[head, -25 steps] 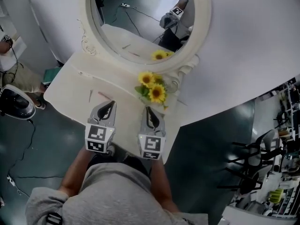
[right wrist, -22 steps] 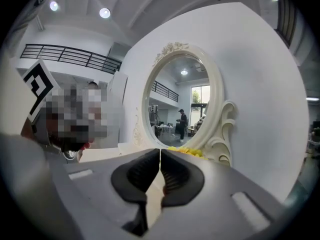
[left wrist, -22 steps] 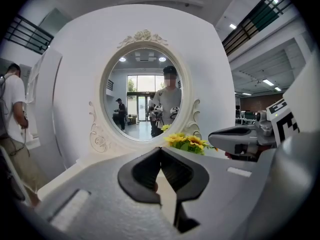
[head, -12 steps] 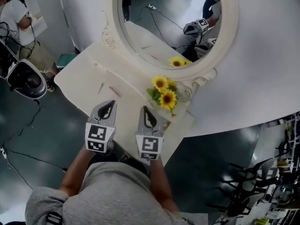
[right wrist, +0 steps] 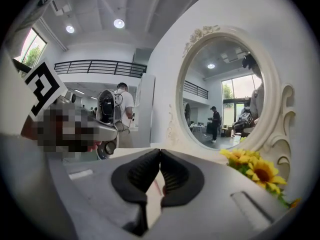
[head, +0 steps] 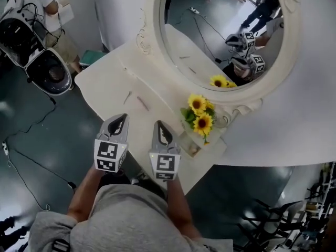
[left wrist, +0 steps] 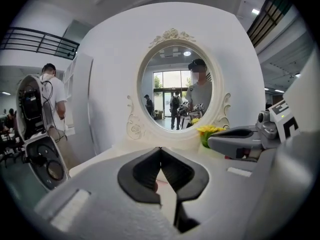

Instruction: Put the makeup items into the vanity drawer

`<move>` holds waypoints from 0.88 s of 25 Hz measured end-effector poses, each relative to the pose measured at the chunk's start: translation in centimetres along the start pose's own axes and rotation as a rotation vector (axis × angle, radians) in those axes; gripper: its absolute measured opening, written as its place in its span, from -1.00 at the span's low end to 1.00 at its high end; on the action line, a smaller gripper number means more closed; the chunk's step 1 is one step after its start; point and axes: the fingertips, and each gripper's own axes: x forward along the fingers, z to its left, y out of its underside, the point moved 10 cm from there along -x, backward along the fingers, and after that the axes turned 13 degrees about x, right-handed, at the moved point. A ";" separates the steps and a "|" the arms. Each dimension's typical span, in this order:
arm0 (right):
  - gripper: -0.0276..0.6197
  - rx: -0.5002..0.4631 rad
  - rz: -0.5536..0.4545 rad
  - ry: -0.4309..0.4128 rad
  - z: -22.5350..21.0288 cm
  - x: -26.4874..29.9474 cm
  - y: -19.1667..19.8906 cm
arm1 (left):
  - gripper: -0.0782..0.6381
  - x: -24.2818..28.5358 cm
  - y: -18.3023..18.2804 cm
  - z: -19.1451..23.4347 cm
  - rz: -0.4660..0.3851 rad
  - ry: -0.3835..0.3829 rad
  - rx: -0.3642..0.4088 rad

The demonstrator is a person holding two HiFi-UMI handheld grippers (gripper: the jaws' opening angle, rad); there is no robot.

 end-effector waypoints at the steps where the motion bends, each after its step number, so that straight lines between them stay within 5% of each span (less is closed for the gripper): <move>1: -0.90 0.000 0.006 -0.009 0.4 0.6 0.1 | -0.75 0.0 0.3 0.6 0.005 -0.009 -0.008; 9: -0.90 0.016 0.078 -0.019 3.5 7.1 0.9 | -0.75 2.1 3.2 6.9 0.066 -0.009 -0.042; 22: -0.90 0.084 0.215 0.106 7.2 17.4 5.9 | -0.75 8.9 9.6 15.8 0.163 0.149 -0.051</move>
